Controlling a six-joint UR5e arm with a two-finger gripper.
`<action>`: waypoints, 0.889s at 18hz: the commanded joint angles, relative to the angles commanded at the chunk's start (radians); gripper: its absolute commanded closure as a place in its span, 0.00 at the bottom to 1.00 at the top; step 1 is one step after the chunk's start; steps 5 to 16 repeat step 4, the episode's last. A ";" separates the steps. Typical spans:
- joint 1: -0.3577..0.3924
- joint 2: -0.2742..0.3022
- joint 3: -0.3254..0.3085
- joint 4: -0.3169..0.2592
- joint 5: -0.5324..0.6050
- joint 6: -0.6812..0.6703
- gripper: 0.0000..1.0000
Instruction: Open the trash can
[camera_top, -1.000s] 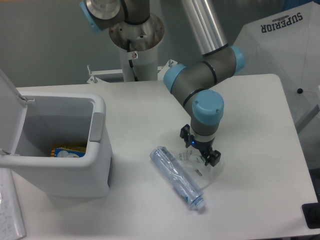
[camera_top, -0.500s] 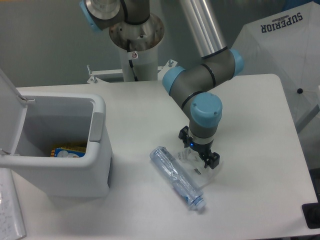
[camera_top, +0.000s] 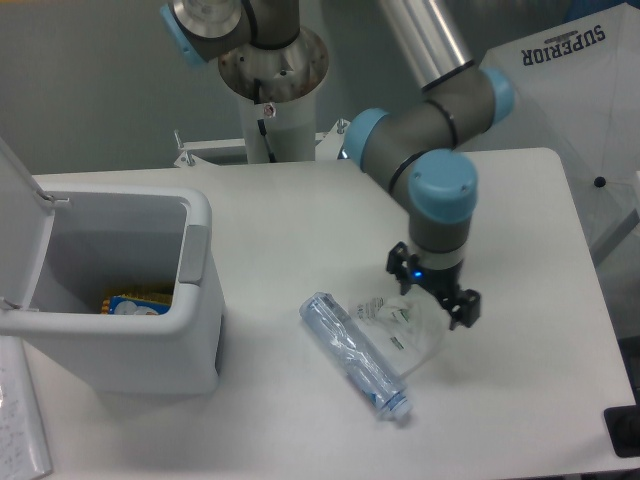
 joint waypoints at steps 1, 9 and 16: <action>-0.002 -0.003 0.031 -0.047 0.000 0.000 0.00; 0.002 -0.021 0.158 -0.210 0.003 0.041 0.00; 0.002 -0.021 0.158 -0.210 0.003 0.041 0.00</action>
